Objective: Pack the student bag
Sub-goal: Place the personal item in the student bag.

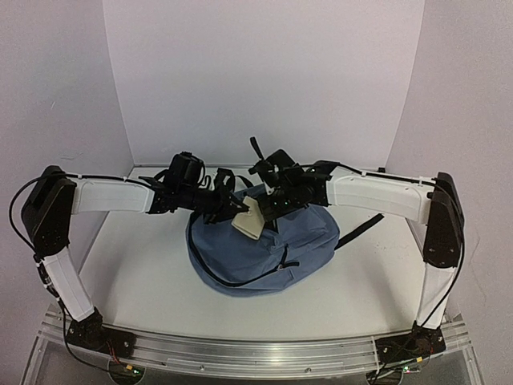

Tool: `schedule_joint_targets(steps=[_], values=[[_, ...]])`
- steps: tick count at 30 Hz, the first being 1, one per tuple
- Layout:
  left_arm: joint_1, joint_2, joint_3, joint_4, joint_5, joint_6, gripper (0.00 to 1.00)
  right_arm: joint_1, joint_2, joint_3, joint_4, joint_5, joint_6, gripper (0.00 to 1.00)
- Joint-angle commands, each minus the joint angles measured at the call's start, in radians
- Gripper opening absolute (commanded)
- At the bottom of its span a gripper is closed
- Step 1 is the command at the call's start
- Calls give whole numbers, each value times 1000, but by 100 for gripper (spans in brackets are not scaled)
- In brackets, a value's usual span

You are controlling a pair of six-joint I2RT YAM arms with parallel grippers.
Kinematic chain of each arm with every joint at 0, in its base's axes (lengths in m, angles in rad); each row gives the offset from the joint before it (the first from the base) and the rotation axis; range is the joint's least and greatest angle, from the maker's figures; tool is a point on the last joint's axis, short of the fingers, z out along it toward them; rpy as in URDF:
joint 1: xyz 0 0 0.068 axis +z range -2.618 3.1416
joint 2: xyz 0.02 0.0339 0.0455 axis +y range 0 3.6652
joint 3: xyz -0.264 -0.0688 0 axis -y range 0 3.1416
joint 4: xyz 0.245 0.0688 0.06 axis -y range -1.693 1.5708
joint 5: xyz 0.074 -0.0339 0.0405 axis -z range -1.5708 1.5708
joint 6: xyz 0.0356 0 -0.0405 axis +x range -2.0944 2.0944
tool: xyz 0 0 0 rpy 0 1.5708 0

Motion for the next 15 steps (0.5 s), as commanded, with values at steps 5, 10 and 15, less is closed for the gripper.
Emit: schedule_joint_targets(steps=[5, 10, 15], values=[[-8, 101, 108, 261, 2, -93, 0, 9, -135, -46, 135, -95, 71, 0], [-22, 155, 96, 442, -71, -170, 0, 9, -154, -87, 177, -106, 95, 0], [-27, 218, 114, 590, -152, -223, 0, 9, -161, -114, 204, -111, 112, 0]])
